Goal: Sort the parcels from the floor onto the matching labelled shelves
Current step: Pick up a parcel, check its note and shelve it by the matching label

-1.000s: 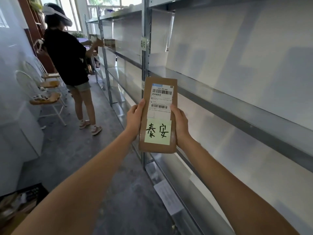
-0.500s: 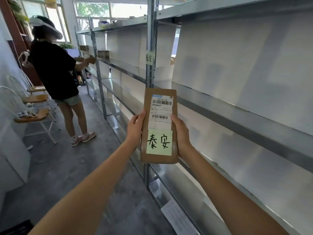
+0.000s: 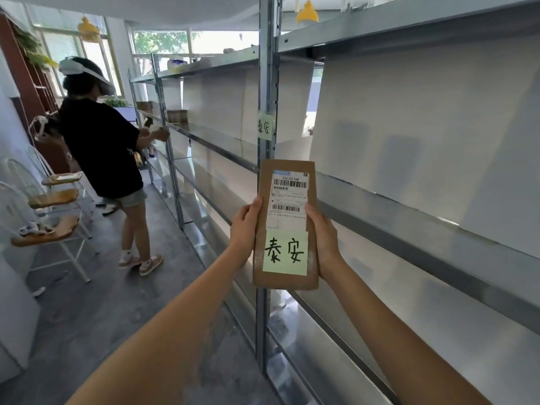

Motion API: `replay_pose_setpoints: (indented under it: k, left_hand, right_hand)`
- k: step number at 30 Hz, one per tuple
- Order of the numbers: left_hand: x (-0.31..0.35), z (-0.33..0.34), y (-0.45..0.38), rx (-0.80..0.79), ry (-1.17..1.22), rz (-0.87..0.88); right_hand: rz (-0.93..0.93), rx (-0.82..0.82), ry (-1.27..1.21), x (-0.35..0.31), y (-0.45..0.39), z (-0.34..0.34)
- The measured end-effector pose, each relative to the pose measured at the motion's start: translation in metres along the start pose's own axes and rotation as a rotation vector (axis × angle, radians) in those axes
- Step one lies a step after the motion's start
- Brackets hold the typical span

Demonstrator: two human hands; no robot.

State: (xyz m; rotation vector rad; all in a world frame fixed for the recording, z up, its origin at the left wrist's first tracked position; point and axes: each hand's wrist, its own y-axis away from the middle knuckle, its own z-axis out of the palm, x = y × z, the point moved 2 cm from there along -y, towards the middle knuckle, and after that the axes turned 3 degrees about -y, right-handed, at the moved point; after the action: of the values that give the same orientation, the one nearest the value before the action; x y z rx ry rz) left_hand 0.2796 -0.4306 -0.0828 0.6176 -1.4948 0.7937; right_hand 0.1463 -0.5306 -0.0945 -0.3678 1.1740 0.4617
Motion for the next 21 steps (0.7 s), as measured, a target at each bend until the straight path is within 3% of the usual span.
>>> replay_pose_setpoints:
  k: [14,21]
  left_hand:
    - [-0.012,-0.002,-0.121,-0.079,0.046,0.034]
    - [-0.01,-0.004,-0.185,-0.303,0.035,0.072]
  right_hand:
    - [-0.071,0.044,0.074,0.002,-0.102,0.039]
    - [-0.124,0.2,0.018,0.011,-0.128,0.065]
